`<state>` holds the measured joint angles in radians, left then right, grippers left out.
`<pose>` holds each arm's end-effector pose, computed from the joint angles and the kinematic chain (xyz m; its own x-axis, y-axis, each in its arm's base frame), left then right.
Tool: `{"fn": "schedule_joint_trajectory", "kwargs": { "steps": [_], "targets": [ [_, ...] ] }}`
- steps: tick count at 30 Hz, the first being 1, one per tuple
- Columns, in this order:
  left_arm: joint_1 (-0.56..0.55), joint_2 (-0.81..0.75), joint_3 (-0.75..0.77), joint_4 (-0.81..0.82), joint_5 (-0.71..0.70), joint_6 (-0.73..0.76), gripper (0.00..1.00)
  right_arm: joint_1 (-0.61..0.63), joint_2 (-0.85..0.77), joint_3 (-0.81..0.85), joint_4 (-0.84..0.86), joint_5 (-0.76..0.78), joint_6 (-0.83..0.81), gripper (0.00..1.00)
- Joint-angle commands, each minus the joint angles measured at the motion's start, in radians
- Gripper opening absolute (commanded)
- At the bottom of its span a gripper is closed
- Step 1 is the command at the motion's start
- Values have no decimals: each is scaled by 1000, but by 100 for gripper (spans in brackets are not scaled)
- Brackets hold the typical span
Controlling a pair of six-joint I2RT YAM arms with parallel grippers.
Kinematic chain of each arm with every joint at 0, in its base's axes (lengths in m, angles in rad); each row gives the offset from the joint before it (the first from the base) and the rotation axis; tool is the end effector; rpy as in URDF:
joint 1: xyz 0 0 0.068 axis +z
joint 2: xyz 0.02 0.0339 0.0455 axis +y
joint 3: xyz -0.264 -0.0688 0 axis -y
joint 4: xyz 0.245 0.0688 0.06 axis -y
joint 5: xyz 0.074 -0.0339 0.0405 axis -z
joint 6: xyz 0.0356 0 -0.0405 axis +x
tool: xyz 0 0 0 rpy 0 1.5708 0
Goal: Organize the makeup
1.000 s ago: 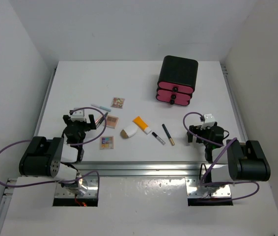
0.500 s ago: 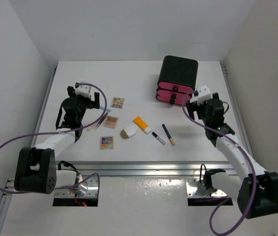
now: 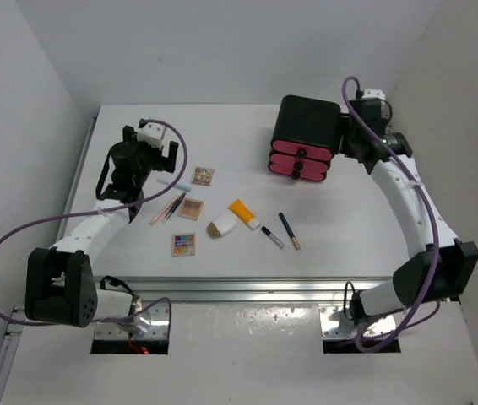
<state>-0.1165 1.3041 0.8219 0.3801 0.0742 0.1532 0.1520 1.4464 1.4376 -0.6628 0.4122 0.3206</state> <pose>0.3019 -0.0380 0.2966 -0.0712 0.1616 -0.9843 0.2024 0.9686 0.1443 0.3147 0.0338 0.3670 -0.5298 0.2110 -0.8215 0.3564 0.9343 0.0101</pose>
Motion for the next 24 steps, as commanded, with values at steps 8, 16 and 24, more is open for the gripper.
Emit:
{"fn": "schedule_joint_trajectory", "kwargs": {
  "steps": [8, 16, 24],
  "targets": [
    [-5, -42, -70, -10, -30, -6, 100, 264, 311, 168, -78, 96, 403, 71],
    [-5, -51, -92, -10, -10, -46, 100, 261, 462, 264, -47, 186, 382, 67],
    [-5, -51, -92, -20, 9, -46, 100, 239, 467, 224, 11, 177, 377, 61]
  ]
}}
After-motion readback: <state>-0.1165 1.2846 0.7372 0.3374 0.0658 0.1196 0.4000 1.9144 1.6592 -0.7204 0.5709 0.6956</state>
